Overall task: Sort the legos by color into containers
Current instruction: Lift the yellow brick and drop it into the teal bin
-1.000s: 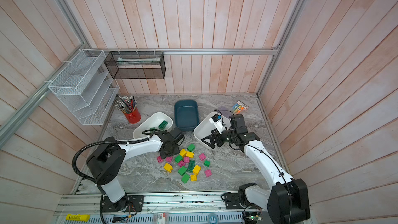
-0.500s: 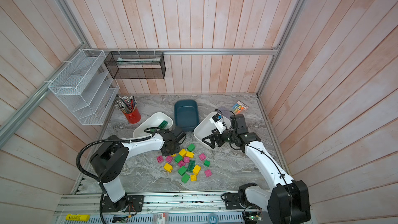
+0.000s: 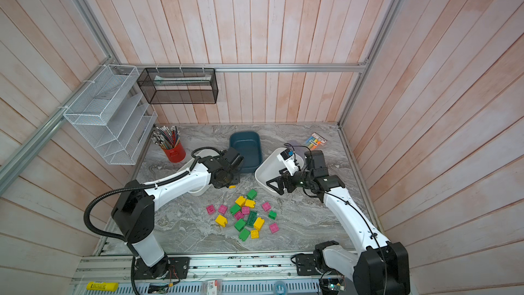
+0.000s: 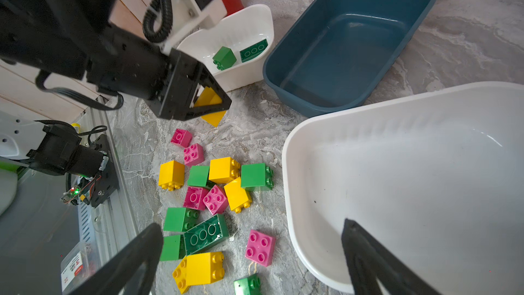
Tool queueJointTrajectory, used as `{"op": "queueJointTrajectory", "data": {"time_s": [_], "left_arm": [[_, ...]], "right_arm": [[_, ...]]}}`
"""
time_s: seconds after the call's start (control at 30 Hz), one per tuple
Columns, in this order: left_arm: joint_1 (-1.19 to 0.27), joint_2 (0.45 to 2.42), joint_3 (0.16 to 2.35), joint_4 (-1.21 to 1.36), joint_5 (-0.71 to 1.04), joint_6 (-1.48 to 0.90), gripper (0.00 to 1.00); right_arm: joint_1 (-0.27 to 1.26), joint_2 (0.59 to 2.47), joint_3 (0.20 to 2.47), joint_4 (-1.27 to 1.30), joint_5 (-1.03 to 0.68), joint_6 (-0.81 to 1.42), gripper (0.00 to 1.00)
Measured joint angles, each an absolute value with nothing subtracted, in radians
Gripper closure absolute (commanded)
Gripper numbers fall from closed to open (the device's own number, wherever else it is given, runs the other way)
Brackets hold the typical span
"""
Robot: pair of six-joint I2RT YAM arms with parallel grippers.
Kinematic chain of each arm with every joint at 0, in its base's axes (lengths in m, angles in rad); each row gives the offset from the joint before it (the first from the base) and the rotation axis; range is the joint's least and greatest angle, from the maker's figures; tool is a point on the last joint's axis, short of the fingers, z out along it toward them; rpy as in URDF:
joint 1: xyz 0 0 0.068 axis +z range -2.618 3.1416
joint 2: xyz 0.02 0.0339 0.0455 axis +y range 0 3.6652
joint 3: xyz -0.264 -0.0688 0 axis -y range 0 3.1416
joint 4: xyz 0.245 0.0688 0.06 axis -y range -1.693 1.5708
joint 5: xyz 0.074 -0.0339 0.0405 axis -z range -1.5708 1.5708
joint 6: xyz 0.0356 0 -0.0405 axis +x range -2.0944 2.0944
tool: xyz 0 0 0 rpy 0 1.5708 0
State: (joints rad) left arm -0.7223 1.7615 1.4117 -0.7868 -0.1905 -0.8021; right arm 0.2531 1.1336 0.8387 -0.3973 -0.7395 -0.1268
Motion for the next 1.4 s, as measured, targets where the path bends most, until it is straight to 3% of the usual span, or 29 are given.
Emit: {"op": "queueJointTrajectory", "data": {"time_s": [0.2, 0.57, 0.77, 0.83, 1.0, 1.4], "left_arm": [[-0.644, 1.846, 1.627, -0.743, -0.181, -0.642, 0.63], [-0.573, 2.302, 1.974, -0.659, -0.132, -0.465, 0.62], [-0.566, 2.398, 2.073, -0.677, -0.138, -0.43, 0.32], [-0.567, 2.396, 2.096, -0.69, -0.134, -0.424, 0.27], [-0.573, 2.287, 2.031, -0.715, -0.103, -0.393, 0.22], [-0.677, 1.621, 1.394, -0.772, 0.096, -0.258, 0.21]], "right_arm": [[0.247, 1.139, 0.881, -0.382, -0.739, -0.118, 0.02], [0.226, 1.218, 0.947, -0.36, -0.729, -0.122, 0.02], [0.209, 1.222, 0.958, -0.362, -0.727, -0.138, 0.02], [0.205, 1.222, 0.958, -0.368, -0.727, -0.141, 0.02], [0.197, 1.221, 0.958, -0.369, -0.73, -0.142, 0.02], [0.197, 1.186, 0.927, -0.368, -0.743, -0.143, 0.02]]}}
